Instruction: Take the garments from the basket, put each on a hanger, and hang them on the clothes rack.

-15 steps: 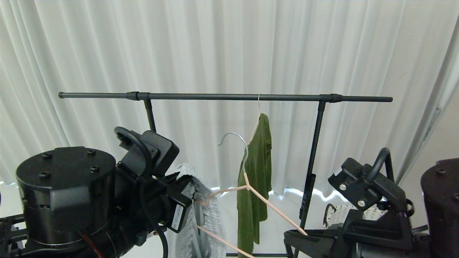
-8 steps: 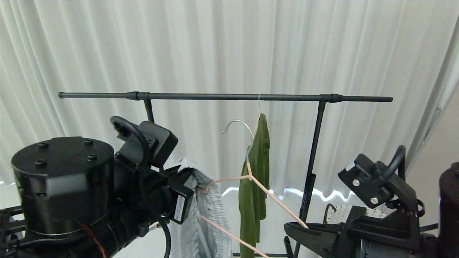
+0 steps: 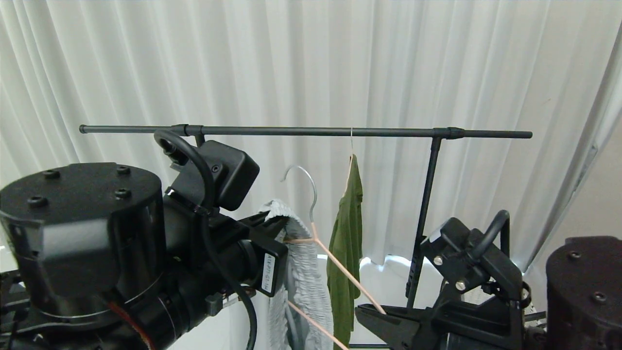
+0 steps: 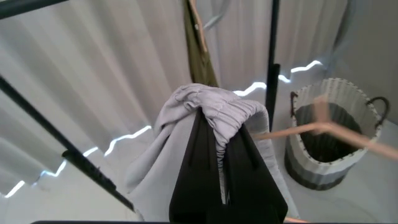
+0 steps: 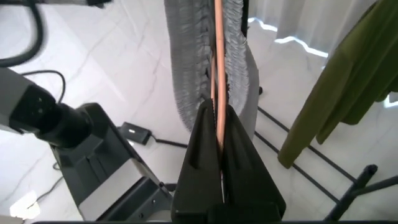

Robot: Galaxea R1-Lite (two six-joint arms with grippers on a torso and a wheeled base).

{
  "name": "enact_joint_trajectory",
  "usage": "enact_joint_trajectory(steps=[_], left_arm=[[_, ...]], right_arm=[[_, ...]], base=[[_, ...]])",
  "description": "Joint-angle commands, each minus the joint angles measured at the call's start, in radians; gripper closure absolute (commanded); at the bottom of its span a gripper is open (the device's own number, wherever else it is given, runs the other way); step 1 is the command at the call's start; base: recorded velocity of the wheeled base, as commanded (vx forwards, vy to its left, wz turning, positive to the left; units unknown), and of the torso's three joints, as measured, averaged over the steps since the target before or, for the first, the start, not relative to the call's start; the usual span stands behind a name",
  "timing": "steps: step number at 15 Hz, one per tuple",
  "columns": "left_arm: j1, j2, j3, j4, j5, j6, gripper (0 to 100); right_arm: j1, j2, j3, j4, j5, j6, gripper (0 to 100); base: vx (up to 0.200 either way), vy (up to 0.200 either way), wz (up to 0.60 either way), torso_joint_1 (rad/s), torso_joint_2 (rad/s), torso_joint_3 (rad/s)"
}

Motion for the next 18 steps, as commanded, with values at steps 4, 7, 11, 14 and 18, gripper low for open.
enact_joint_trajectory(steps=[4, 7, 11, 14, 18], left_arm=[[-0.037, -0.003, 0.000, 0.000, 0.000, 0.000, 100], [-0.037, -0.008, -0.004, 0.000, 0.000, 0.001, 100], [-0.105, -0.011, -0.004, 0.000, 0.002, 0.001, 100], [-0.128, -0.003, -0.007, 0.000, 0.002, 0.003, 100], [-0.175, 0.003, -0.007, 0.000, 0.002, -0.017, 100]], right_arm=[[-0.004, 0.078, 0.006, -0.125, -0.003, 0.002, 100], [-0.009, 0.055, 0.009, -0.147, -0.008, 0.005, 100], [-0.021, 0.033, 0.118, -0.340, -0.008, 0.001, 100], [-0.027, 0.003, 0.173, -0.436, -0.008, -0.003, 100], [-0.027, 0.003, 0.159, -0.473, -0.002, -0.045, 100]], base=[[0.000, 0.000, 0.00, 0.000, 0.00, 0.000], [0.000, 0.000, 0.00, 0.000, 0.00, 0.000], [0.000, 0.000, 0.00, 0.000, 0.00, 0.000], [0.000, 0.000, 0.00, 0.000, 0.00, 0.000], [0.000, 0.000, 0.00, 0.000, 0.00, 0.000]])
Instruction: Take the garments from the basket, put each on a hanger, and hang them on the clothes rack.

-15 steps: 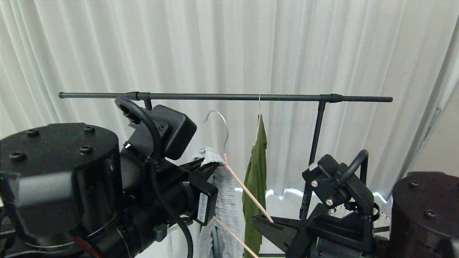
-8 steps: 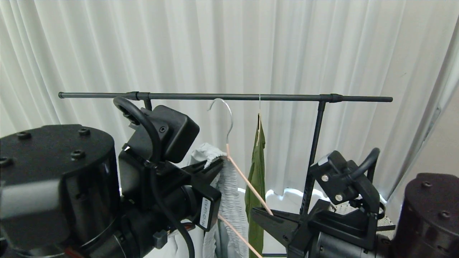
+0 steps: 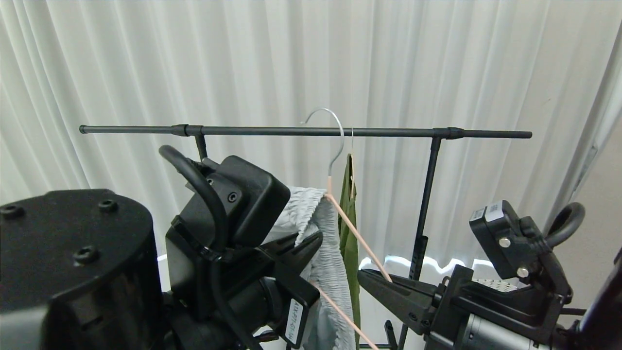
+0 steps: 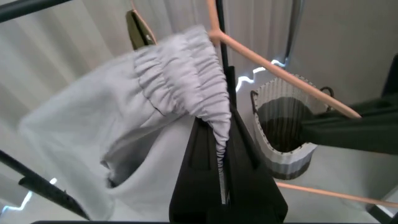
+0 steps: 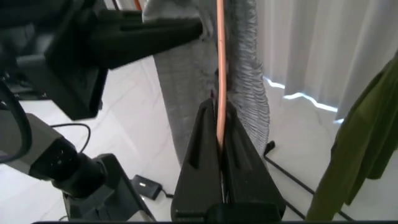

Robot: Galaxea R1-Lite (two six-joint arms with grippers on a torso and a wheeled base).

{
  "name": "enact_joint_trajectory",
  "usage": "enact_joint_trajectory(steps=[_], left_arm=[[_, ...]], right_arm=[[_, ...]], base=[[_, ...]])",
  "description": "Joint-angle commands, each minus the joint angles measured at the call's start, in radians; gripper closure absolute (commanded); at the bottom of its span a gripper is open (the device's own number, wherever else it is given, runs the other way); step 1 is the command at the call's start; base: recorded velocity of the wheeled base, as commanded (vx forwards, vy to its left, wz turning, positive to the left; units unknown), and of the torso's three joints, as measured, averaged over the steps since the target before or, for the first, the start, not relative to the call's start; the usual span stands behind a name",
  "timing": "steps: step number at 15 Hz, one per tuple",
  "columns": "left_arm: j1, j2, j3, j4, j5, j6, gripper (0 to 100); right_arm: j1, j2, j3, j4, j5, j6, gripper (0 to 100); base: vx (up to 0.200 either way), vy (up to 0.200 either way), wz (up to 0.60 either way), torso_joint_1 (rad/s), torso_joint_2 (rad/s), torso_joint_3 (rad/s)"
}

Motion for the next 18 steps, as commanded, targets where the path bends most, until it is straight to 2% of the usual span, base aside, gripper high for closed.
enact_joint_trajectory(steps=[1, 10, 11, 18], left_arm=[[-0.011, 0.016, 0.005, 0.000, 0.002, -0.005, 100], [-0.011, 0.006, 0.006, -0.001, 0.023, -0.013, 100], [-0.011, 0.005, 0.006, 0.000, 0.023, -0.013, 0], [-0.011, -0.017, 0.035, -0.001, 0.025, -0.015, 0]], right_arm=[[0.001, -0.003, -0.017, -0.006, 0.002, -0.005, 100], [0.001, 0.032, -0.094, -0.008, 0.002, -0.005, 100], [0.001, 0.035, -0.102, -0.009, 0.002, -0.005, 100], [-0.001, 0.030, -0.103, -0.035, 0.003, -0.015, 100]], base=[[0.000, 0.000, 0.00, 0.000, 0.00, 0.000], [0.000, 0.000, 0.00, 0.000, 0.00, 0.000], [0.000, 0.000, 0.00, 0.000, 0.00, 0.000], [0.000, 0.000, 0.00, 0.000, 0.00, 0.000]])
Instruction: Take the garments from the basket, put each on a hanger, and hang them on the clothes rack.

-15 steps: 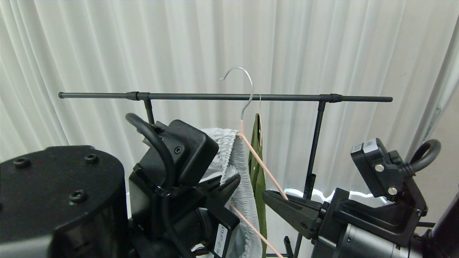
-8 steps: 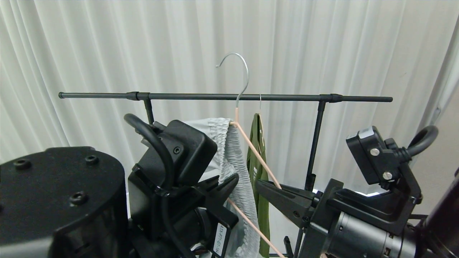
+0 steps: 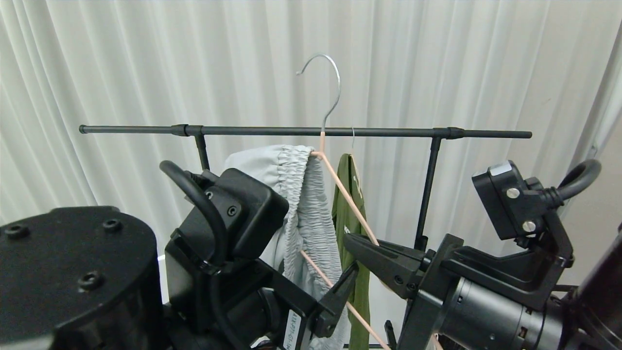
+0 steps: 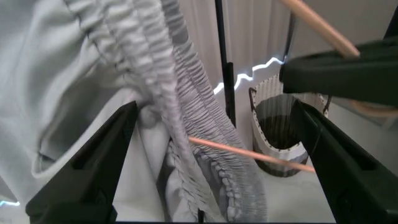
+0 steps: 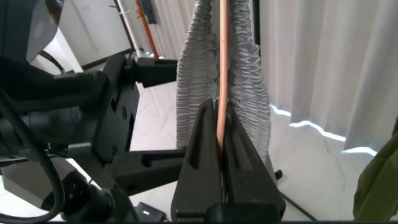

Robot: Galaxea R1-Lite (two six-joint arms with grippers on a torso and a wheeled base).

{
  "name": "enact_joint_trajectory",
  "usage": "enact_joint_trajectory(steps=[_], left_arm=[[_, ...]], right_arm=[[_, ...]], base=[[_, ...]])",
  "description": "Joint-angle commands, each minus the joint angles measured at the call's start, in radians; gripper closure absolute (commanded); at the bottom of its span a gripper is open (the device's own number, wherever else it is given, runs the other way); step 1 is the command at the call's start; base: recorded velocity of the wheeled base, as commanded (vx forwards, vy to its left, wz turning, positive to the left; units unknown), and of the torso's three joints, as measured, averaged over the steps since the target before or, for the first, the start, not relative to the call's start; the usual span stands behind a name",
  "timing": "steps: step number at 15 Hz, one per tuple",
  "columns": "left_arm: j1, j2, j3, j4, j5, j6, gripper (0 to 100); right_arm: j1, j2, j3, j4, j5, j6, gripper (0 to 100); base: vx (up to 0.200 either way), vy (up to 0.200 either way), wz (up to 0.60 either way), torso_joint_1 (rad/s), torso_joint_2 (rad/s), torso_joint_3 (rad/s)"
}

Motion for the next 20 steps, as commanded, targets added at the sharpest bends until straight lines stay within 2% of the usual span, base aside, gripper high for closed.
enact_joint_trajectory(steps=[1, 4, 9, 13, 15, 18, 20], left_arm=[[0.000, -0.021, 0.019, -0.001, -0.001, 0.005, 0], [0.004, -0.069, 0.086, -0.001, 0.002, 0.042, 0], [0.050, -0.193, 0.228, 0.003, 0.007, 0.067, 0], [0.053, -0.233, 0.212, 0.005, -0.013, 0.077, 0], [0.053, -0.299, 0.212, 0.026, -0.080, 0.107, 0], [0.073, -0.412, 0.185, 0.192, -0.186, 0.130, 0], [0.081, -0.470, 0.197, 0.264, -0.260, 0.148, 0]], right_arm=[[-0.003, 0.000, 0.001, 0.000, 0.000, -0.003, 100], [-0.044, -0.017, 0.014, 0.000, 0.000, -0.004, 100], [-0.050, -0.103, 0.136, 0.000, 0.011, -0.061, 100], [-0.026, -0.206, 0.281, -0.002, 0.023, -0.101, 100], [-0.010, -0.249, 0.319, 0.000, 0.065, -0.141, 100], [0.008, -0.307, 0.422, 0.000, 0.157, -0.207, 100], [0.051, -0.338, 0.481, 0.000, 0.198, -0.243, 100]], base=[[0.000, 0.000, 0.00, 0.000, 0.00, 0.000], [0.000, 0.000, 0.00, 0.000, 0.00, 0.000], [0.000, 0.000, 0.00, 0.000, 0.00, 0.000], [0.000, 0.000, 0.00, 0.000, 0.00, 0.000], [0.000, 0.000, 0.00, 0.000, 0.00, 0.000], [0.000, 0.000, 0.00, 0.000, 0.00, 0.000], [0.000, 0.000, 0.00, 0.000, 0.00, 0.000]])
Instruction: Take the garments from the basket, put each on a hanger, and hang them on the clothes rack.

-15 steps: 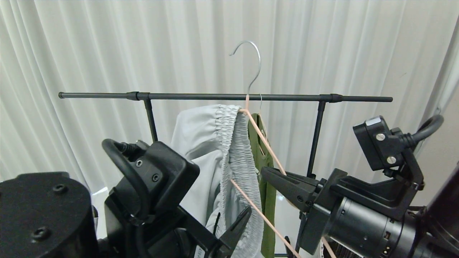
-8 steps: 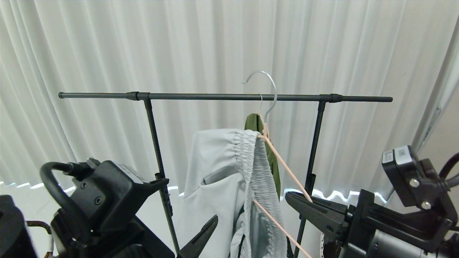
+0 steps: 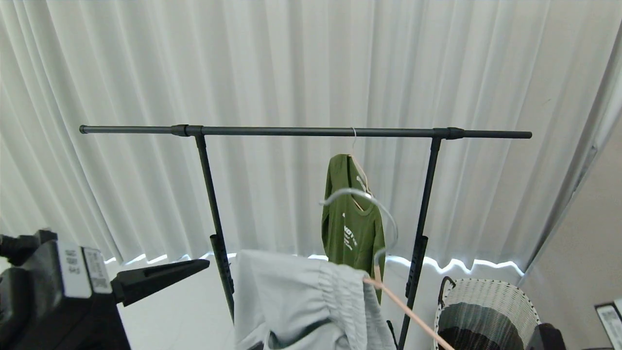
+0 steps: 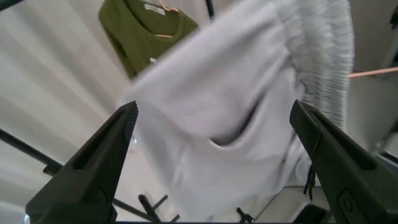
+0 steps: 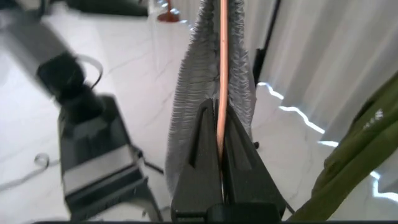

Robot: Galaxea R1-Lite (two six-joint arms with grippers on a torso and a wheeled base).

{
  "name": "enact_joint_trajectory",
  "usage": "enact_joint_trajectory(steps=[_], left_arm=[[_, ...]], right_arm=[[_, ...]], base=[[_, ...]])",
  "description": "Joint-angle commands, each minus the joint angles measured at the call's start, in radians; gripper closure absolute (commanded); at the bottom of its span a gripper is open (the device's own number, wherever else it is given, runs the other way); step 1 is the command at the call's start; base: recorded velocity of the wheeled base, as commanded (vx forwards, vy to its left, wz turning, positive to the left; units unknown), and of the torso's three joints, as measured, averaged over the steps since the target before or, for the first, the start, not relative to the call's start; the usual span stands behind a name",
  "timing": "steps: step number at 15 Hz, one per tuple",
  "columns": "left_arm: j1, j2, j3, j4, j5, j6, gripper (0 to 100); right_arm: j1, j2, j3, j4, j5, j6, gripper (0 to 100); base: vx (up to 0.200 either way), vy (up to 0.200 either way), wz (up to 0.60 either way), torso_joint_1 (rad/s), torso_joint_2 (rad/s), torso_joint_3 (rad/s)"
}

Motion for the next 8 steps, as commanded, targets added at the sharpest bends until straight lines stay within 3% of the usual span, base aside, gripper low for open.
enact_joint_trajectory(steps=[1, 6, 8], left_arm=[[0.008, -0.079, 0.003, 0.027, -0.056, 0.009, 0], [0.002, 0.027, 0.048, 0.026, -0.343, 0.070, 0], [-0.006, 0.077, 0.037, 0.024, -0.368, 0.089, 0]], right_arm=[[0.064, -0.053, 0.056, 0.000, 0.016, -0.011, 100], [0.202, -0.056, 0.110, 0.000, 0.013, -0.014, 100], [0.220, -0.066, 0.118, 0.000, 0.013, -0.014, 100]], base=[[0.000, 0.000, 0.00, 0.000, 0.00, 0.000], [0.000, 0.000, 0.00, 0.000, 0.00, 0.000], [0.000, 0.000, 0.00, 0.000, 0.00, 0.000]])
